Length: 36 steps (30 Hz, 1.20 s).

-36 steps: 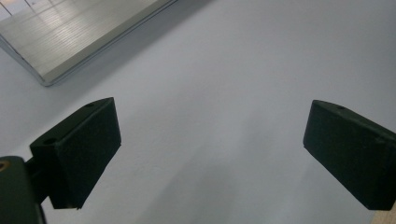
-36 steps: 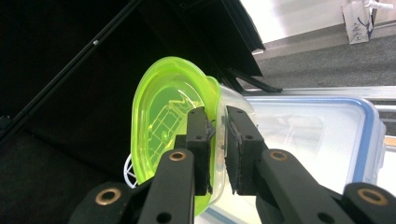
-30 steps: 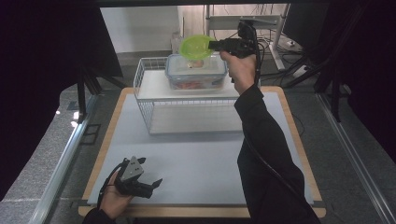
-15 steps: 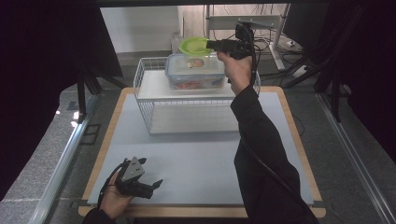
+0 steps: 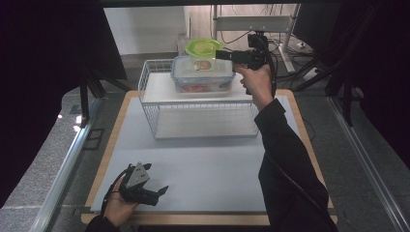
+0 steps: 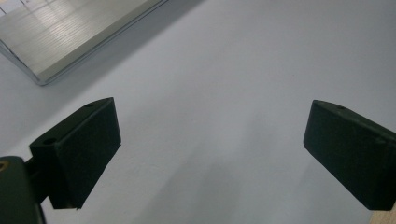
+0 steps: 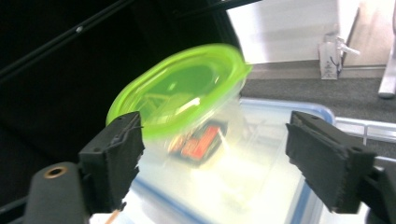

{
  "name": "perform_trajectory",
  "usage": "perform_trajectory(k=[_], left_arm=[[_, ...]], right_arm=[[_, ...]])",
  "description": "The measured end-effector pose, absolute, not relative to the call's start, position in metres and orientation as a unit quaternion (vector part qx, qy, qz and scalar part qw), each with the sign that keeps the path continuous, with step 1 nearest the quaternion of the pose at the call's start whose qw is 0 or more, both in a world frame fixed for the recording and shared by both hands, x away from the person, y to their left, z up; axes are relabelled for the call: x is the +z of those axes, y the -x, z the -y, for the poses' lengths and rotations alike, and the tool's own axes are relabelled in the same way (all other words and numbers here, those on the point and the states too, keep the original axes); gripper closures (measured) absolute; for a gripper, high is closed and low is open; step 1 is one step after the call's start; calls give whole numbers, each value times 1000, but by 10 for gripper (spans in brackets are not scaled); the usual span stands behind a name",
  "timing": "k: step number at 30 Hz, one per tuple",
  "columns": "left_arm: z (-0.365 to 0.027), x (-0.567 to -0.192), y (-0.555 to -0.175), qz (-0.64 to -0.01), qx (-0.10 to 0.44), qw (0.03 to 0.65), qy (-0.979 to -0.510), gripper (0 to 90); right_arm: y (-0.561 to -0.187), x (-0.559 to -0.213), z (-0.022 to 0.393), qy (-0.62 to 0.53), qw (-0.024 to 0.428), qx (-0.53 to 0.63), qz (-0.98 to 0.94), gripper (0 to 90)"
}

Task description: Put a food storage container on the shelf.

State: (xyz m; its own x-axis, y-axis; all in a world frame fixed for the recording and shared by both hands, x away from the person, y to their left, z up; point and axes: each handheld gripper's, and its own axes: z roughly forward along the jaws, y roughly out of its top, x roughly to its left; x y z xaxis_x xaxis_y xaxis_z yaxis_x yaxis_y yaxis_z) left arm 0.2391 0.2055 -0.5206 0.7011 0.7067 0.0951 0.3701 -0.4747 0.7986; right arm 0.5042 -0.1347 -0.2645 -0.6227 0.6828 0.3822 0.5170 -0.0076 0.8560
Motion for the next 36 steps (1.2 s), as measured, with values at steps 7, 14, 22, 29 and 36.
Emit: perform_trajectory(k=[7, 14, 22, 29, 36], left_arm=[[-208, -519, -239, -329, 203, 412, -825, 33], [-208, -519, -239, -329, 200, 421, -821, 26], [-208, -519, -239, -328, 199, 425, -820, 20], [-208, -519, -239, -325, 199, 426, -820, 19], [-208, -519, -239, -324, 201, 424, -821, 18]], right_arm=[[-475, -277, 147, -379, 112, 555, -732, 99], [-443, -294, 162, -350, 129, 545, -751, 72], [-407, -319, 175, -320, 145, 529, -772, 42], [-378, -351, 183, -312, 157, 506, -789, 18], [-357, -384, 193, -314, 158, 491, -797, 14]])
